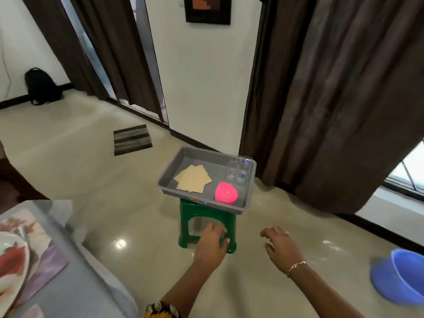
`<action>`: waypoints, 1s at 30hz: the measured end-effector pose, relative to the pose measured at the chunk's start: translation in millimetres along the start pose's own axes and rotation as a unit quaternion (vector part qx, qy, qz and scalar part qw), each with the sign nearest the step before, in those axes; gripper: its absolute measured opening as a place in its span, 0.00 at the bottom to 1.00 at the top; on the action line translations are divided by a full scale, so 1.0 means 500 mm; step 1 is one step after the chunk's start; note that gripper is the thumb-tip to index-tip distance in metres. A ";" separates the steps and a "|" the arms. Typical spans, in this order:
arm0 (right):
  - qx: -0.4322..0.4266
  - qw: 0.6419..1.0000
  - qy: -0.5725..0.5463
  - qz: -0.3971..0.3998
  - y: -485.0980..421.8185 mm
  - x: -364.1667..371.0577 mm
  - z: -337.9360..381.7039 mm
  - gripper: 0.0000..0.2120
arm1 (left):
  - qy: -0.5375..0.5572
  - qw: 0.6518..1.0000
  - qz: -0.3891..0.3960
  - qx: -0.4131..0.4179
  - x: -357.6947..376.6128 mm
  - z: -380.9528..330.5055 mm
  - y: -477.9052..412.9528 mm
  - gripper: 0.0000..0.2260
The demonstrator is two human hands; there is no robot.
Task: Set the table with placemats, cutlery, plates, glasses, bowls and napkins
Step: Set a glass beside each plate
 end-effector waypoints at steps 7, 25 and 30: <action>-0.005 0.999 -0.044 0.029 -0.218 -0.086 -0.140 0.14 | -0.011 0.997 0.002 -0.082 0.028 -0.064 -0.198 0.14; 0.077 0.980 -0.142 0.115 -0.642 0.005 -0.177 0.28 | -0.010 0.992 0.064 -0.112 0.024 0.026 -0.656 0.27; 0.129 0.971 -0.153 0.131 -0.762 0.059 -0.173 0.31 | -0.049 0.987 0.124 -0.092 0.063 0.067 -0.793 0.32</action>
Point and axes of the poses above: each hand's wrist, its own y-axis away from the middle knuckle, its own x-axis out of the palm, z = x × y, the point moved 5 cm from there along -y, towards the middle knuckle, and after that the axes turned 1 degree about x, right-handed, at the moved point
